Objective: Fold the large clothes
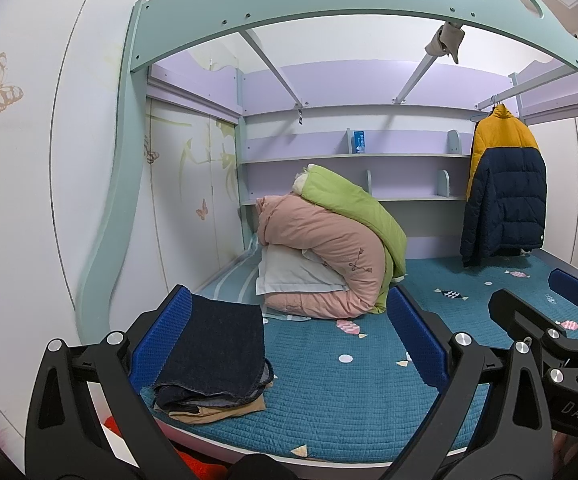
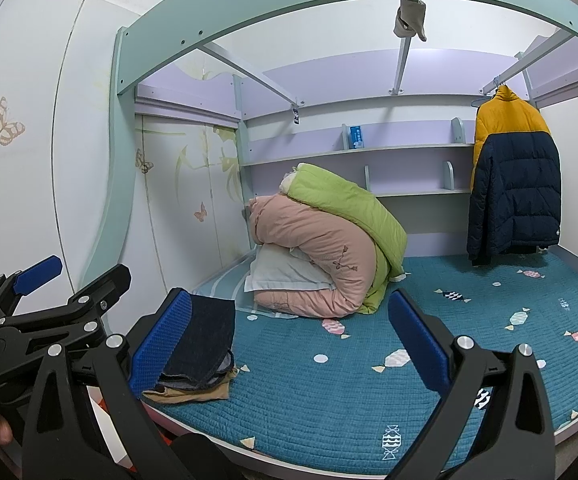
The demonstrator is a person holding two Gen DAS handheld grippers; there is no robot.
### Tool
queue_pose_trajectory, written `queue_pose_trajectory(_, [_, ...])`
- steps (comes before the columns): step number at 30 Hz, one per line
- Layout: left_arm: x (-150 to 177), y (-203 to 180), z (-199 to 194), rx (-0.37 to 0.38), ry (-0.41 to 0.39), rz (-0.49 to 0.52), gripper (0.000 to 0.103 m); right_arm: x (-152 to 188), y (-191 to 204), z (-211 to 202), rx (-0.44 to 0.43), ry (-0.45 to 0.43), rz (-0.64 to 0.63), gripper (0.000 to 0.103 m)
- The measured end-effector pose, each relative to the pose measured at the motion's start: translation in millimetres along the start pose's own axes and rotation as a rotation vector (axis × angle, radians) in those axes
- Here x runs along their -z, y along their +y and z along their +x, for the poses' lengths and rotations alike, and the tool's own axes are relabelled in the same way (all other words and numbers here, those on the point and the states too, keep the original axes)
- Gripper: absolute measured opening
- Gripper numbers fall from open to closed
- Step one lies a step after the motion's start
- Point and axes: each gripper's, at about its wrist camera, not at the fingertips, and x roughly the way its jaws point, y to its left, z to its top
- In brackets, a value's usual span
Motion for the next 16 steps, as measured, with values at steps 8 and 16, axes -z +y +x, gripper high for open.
queue_pose_trajectory(8, [3.7, -6.0, 32.9, 0.014, 0.036, 0.024, 0.098, 5.4, -12.2, 19.8, 0.01, 0.019, 0.057, 0.095])
queue_pose_trajectory(16, [18.3, -47.7, 103.6, 0.027, 0.116, 0.093, 0.098, 13.5, -80.3, 53.3, 0.173, -0.03, 0.077, 0.095])
